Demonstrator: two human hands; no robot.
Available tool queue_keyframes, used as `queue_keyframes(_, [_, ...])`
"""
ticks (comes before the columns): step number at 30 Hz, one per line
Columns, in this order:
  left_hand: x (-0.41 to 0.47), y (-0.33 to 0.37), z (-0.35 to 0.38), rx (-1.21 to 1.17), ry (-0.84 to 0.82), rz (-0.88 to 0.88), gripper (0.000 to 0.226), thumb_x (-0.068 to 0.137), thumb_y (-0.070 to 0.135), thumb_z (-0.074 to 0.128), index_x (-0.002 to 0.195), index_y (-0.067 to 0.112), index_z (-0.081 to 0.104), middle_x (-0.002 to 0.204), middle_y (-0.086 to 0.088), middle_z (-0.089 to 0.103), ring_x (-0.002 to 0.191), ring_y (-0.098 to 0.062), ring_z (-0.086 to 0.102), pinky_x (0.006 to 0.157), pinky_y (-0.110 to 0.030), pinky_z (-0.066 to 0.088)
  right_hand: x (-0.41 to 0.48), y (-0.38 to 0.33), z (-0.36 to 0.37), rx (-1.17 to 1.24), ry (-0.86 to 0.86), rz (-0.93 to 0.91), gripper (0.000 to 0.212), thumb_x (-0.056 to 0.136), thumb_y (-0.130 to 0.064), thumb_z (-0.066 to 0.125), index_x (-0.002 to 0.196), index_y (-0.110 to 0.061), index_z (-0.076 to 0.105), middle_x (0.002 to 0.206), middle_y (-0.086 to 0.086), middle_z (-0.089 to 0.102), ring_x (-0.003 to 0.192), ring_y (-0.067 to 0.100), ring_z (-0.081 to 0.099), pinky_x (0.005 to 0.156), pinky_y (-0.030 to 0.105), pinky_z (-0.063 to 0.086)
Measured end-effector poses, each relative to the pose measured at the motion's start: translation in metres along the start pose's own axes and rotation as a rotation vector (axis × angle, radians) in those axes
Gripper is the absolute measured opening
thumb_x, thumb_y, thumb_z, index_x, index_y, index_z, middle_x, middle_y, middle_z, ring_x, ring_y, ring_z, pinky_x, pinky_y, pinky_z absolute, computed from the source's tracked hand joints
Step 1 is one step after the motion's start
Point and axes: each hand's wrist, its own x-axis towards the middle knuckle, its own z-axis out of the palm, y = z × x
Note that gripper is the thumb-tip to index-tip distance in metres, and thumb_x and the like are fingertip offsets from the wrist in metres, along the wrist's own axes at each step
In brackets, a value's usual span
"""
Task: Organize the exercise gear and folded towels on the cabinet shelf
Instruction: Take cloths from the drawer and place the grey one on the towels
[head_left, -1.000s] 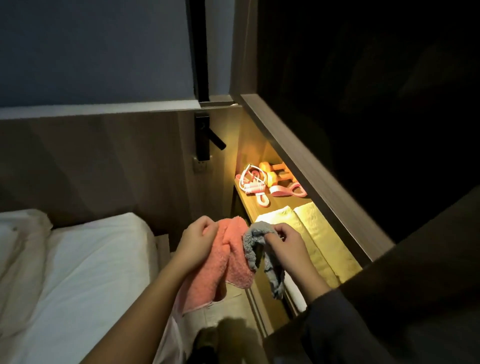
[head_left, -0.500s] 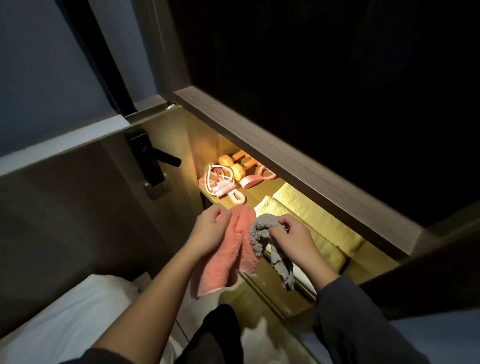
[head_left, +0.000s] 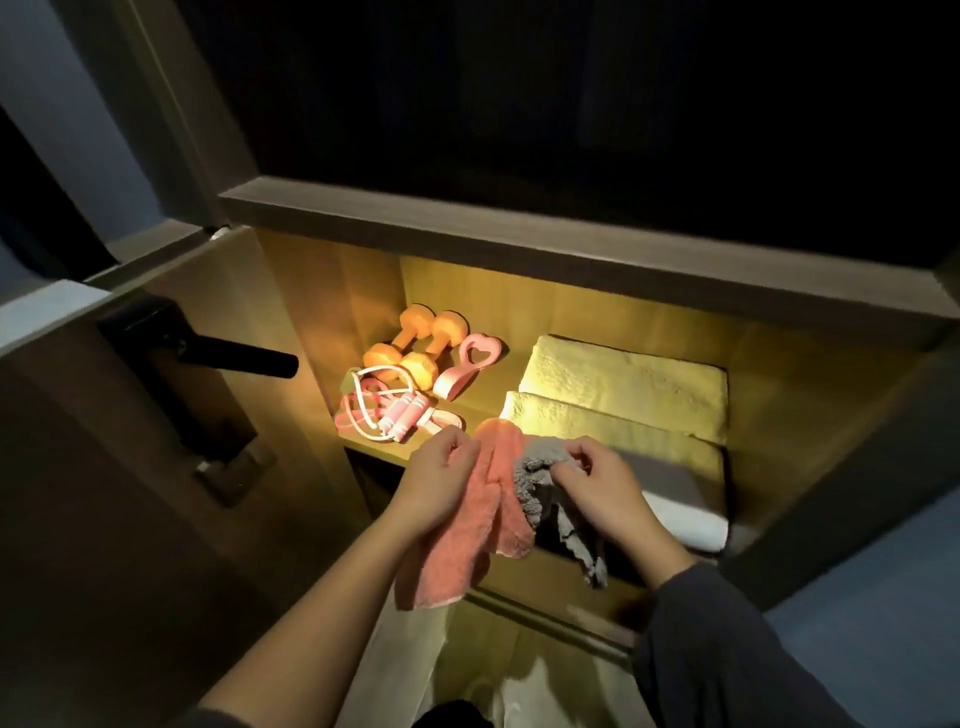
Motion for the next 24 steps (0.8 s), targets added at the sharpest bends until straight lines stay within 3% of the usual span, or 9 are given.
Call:
queue_keyframes(3, [-0.016, -0.040, 0.006, -0.054, 0.044, 0.124, 0.026, 0.099, 0.037, 0.050, 0.081, 0.019, 0.059, 0.082, 0.004, 0.061, 0.076, -0.009, 0.056, 0.068, -0.030, 0.043, -0.032, 0.023, 0.024, -0.052, 0.089, -0.063, 0.009, 0.086, -0.021, 0.061, 0.088, -0.030, 0.061, 0.086, -0.014, 0.064, 0.080, 0.001, 0.058, 0.057, 0.008, 0.038])
queue_keyframes(8, [-0.063, -0.066, 0.002, -0.156, 0.052, 0.300, 0.021, 0.097, 0.030, 0.052, 0.082, 0.018, 0.060, 0.084, 0.003, 0.060, 0.082, -0.014, 0.057, 0.074, -0.035, 0.046, -0.101, 0.038, 0.055, -0.059, 0.238, -0.110, 0.006, 0.086, -0.023, 0.061, 0.083, -0.028, 0.060, 0.081, -0.010, 0.064, 0.074, 0.002, 0.058, 0.058, 0.016, 0.038])
queue_keyframes(13, [-0.125, -0.057, -0.010, -0.159, -0.040, 0.349, 0.022, 0.098, 0.031, 0.052, 0.081, 0.020, 0.060, 0.081, 0.007, 0.060, 0.078, -0.008, 0.055, 0.067, -0.029, 0.042, -0.170, 0.019, 0.058, 0.007, 0.393, -0.066, 0.007, 0.086, -0.022, 0.060, 0.081, -0.027, 0.061, 0.079, -0.010, 0.063, 0.073, -0.001, 0.057, 0.054, 0.010, 0.037])
queue_keyframes(16, [-0.147, -0.050, -0.017, -0.151, -0.118, 0.385, 0.023, 0.098, 0.034, 0.051, 0.083, 0.021, 0.063, 0.082, 0.009, 0.061, 0.076, -0.001, 0.055, 0.067, -0.027, 0.041, -0.196, 0.013, 0.044, 0.013, 0.516, -0.058, 0.005, 0.084, -0.026, 0.059, 0.081, -0.025, 0.063, 0.077, -0.011, 0.065, 0.070, 0.001, 0.058, 0.055, 0.018, 0.039])
queue_keyframes(19, [-0.162, -0.054, -0.019, -0.203, -0.183, 0.370, 0.028, 0.101, 0.034, 0.048, 0.088, 0.016, 0.064, 0.088, 0.001, 0.064, 0.083, -0.012, 0.058, 0.074, -0.032, 0.044, -0.213, 0.016, 0.037, 0.012, 0.613, -0.063, 0.006, 0.082, -0.028, 0.058, 0.077, -0.026, 0.061, 0.070, -0.010, 0.062, 0.060, -0.004, 0.056, 0.052, 0.023, 0.039])
queue_keyframes(24, [-0.195, -0.085, -0.002, -0.135, -0.299, 0.260, 0.030, 0.102, 0.040, 0.044, 0.083, 0.026, 0.063, 0.088, 0.004, 0.064, 0.086, -0.013, 0.060, 0.073, -0.032, 0.043, -0.230, 0.035, 0.049, 0.035, 0.573, -0.023, 0.005, 0.083, -0.029, 0.059, 0.078, -0.027, 0.061, 0.076, -0.011, 0.063, 0.067, -0.001, 0.058, 0.053, 0.019, 0.039])
